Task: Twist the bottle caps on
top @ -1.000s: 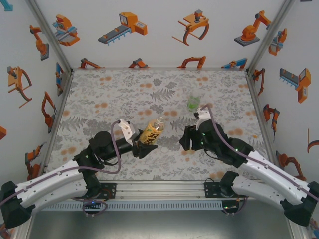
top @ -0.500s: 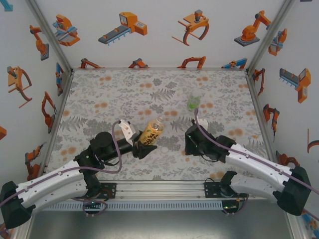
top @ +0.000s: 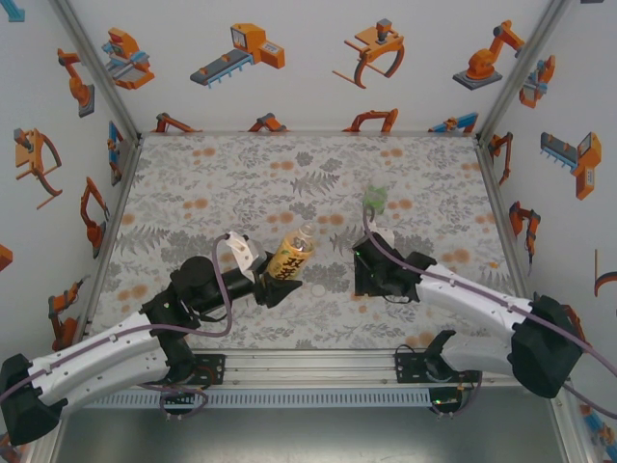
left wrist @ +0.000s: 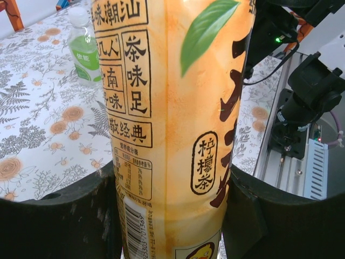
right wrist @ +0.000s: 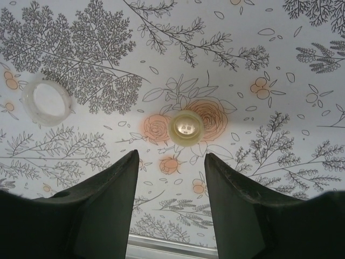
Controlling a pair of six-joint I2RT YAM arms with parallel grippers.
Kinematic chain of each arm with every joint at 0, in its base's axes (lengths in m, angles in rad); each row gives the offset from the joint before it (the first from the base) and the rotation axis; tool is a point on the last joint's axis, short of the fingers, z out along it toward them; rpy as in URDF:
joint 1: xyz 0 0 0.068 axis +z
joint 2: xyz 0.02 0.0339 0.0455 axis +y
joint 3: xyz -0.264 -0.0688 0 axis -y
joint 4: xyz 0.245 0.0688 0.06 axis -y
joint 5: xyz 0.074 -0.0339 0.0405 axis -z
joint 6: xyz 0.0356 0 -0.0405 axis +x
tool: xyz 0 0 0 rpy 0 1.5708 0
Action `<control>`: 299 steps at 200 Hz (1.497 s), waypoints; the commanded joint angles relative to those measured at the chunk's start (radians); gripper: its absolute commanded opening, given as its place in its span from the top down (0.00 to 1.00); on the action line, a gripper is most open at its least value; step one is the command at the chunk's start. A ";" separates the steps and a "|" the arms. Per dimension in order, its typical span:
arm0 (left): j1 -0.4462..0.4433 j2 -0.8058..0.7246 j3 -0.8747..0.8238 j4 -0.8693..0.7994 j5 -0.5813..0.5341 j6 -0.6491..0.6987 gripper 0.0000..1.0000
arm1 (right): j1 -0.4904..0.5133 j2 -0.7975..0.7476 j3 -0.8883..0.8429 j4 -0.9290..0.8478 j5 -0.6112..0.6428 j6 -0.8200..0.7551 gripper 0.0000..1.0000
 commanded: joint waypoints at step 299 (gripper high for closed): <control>0.005 -0.045 -0.002 -0.001 -0.061 -0.021 1.00 | -0.052 0.125 0.056 0.031 -0.010 -0.082 0.54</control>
